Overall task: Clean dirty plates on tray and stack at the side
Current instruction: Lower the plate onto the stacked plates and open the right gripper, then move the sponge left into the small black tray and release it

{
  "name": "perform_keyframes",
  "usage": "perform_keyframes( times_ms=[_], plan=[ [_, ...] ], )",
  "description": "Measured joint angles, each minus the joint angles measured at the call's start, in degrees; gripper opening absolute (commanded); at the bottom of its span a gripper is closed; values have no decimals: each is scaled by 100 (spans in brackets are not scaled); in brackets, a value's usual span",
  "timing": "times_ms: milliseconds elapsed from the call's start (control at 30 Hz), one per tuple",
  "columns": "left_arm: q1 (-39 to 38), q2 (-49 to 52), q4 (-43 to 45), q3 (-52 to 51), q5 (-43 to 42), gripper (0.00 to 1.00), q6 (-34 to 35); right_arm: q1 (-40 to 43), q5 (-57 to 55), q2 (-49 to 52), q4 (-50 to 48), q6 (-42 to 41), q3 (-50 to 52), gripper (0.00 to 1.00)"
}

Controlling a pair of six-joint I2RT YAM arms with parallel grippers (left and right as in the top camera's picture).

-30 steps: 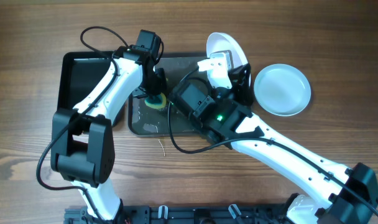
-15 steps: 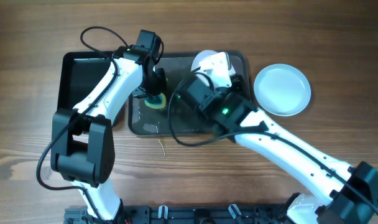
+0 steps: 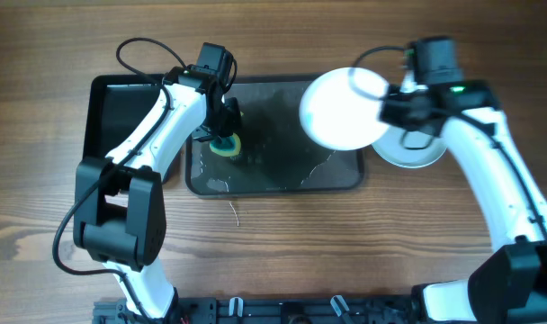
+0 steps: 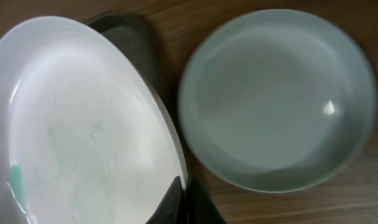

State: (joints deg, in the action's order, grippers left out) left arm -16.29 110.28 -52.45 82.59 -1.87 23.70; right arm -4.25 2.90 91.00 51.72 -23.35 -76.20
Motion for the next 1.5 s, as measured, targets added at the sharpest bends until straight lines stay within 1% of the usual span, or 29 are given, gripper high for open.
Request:
perform_keyframes(
  times_ms=[167, 267, 367, 667, 733, 900, 1000, 1033, 1167, 1333, 1400, 1500],
  plan=[
    [0, 0, 50, 0, -2, 4, 0, 1300, 116, 0, 225, -2, 0, 4],
    [0, 0, 59, 0, -15, 4, 0, 1606, -98, 35, 273, -2, 0, 4],
    [0, 0, 59, 0, -15, 4, 0, 1703, -280, 212, 275, -2, 0, 4],
    [0, 0, 59, 0, -15, 4, 0, 1705, -715, 1178, 299, -131, 0, 4],
    [0, 0, 59, 0, -15, 4, 0, 1705, -750, 1327, 310, -131, 0, 12],
    [0, 0, 59, 0, -17, 4, 0, 1705, -658, 1443, 350, -63, -2, 40],
    [7, 0, 46, 2, -17, 4, -11, 1705, -374, 1443, 494, 52, -33, 54],
    [11, 0, 9, 11, -17, 4, -26, 1705, -278, 1432, 535, 96, -63, 56],
    [140, -48, -363, 153, -20, 4, -232, 1700, 184, 1202, 721, 321, -341, 57],
    [570, -407, -852, 426, 15, 4, -892, 1541, 658, 575, 754, 579, -636, 58],
    [785, -599, -973, 466, 162, 4, -1141, 1375, 776, 385, 743, 647, -684, 58],
    [1141, -765, -1016, 494, 481, 4, -1399, 1049, 883, 315, 734, 704, -699, 62]
  ],
)
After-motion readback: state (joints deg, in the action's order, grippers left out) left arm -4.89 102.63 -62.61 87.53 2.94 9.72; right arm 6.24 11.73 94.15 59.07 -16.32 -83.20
